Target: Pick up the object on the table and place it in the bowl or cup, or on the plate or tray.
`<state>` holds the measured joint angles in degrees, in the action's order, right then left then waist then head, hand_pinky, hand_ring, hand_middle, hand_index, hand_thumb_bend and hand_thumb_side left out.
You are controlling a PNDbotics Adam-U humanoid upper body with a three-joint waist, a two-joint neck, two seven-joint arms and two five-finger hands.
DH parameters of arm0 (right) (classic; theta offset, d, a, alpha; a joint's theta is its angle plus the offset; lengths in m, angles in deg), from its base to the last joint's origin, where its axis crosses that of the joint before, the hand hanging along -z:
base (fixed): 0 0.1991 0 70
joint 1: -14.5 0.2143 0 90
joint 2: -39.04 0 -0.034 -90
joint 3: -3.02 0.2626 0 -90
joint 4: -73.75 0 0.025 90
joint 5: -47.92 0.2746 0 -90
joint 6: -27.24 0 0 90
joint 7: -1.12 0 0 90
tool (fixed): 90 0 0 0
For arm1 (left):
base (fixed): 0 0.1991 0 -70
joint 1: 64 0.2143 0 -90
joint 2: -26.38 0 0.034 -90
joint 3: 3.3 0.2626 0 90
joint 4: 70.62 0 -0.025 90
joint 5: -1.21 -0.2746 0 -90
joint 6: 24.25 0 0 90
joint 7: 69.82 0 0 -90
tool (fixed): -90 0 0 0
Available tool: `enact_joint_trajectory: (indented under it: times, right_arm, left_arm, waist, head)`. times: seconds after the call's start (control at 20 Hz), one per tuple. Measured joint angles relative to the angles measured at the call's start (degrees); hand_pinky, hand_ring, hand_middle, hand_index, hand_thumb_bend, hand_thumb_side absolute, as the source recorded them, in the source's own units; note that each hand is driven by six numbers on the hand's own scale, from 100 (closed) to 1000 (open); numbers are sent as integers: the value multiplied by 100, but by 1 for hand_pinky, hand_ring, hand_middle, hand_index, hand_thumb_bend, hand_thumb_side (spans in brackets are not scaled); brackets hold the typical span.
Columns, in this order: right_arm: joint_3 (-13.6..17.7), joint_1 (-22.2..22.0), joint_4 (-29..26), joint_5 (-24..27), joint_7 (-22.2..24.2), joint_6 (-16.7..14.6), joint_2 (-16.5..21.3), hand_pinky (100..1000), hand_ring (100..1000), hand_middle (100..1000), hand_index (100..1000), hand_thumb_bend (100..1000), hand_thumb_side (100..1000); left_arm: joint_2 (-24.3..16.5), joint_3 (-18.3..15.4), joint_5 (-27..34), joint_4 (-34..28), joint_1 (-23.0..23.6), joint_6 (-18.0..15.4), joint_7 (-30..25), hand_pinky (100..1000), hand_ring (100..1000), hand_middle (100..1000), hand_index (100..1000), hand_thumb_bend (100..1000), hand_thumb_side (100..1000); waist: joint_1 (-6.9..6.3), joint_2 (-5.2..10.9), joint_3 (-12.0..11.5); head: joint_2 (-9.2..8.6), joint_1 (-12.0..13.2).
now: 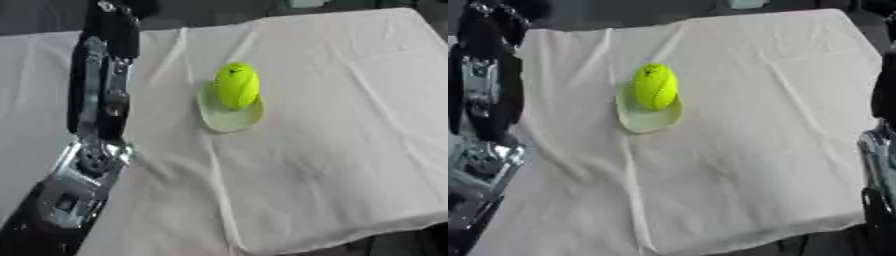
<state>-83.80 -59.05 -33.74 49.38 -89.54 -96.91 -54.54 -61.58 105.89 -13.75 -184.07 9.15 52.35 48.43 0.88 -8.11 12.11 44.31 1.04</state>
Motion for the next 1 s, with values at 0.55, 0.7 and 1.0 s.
enact_joint_trajectory:
  times: [0.55, 0.7, 1.0]
  right_arm:
    - [0, -6, 142, -37, -2, 96, -137, 706, 831, 811, 983, 100, 999]
    - [0, -6, 161, -52, 6, 111, -144, 698, 825, 811, 984, 100, 1000]
    - [-1, -6, 179, -59, 28, 133, -182, 689, 819, 809, 983, 100, 997]
  left_arm:
    - [294, 120, -122, 312, 120, -16, 149, 701, 774, 967, 929, 137, 1000]
    - [319, 128, -133, 349, 122, -21, 153, 693, 766, 964, 927, 137, 1000]
    - [337, 160, -162, 393, 123, -20, 145, 699, 759, 963, 928, 145, 1000]
  waist:
    - [38, 0, 13]
    - [32, -2, 27]
    - [9, -26, 74]
  head:
    - [0, 91]
    - [0, 123]
    - [0, 158]
